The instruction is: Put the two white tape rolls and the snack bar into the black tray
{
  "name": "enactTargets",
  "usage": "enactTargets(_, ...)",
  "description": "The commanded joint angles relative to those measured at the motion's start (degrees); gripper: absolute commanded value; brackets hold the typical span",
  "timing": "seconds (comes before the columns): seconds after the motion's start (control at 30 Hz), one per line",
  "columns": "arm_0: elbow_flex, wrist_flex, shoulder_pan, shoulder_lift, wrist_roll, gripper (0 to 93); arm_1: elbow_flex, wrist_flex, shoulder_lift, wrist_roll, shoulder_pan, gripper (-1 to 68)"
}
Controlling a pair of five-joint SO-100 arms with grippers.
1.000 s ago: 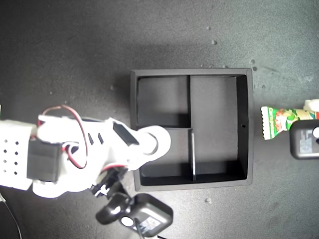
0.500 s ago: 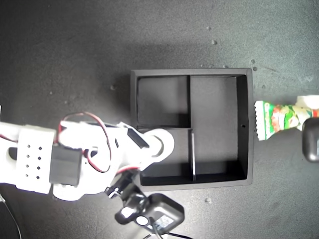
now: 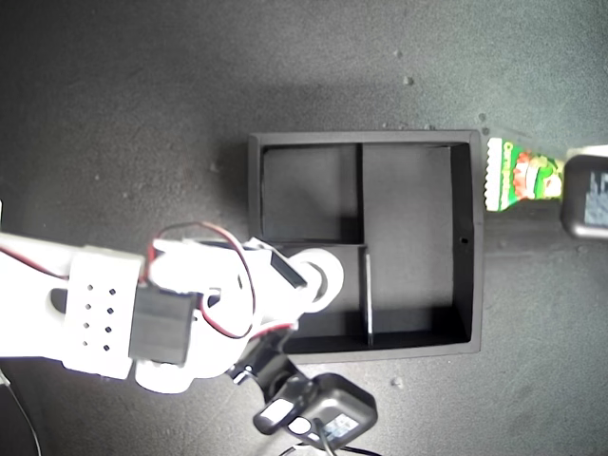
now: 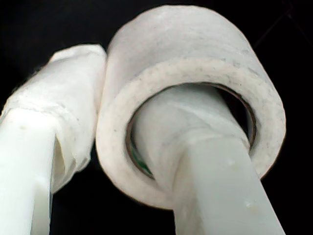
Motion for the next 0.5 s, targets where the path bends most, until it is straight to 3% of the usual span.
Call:
enactTargets(0.0,-3.16,0.18,0.62,0.26,0.09,0.6,-5.19,-1.67,0.44,-37.79,-3.96,7.7)
enactTargets(0.3,-3.34,0.53,0.53,0.09,-0.26,0.8,-8.79,-3.43,0.35,-65.65,-15.73,8.2)
enactTargets(0.47,-3.25,0.53,0.62,-0.09,-0.53,0.8,-7.12,-6.59,0.35,-67.06,-14.50,7.1)
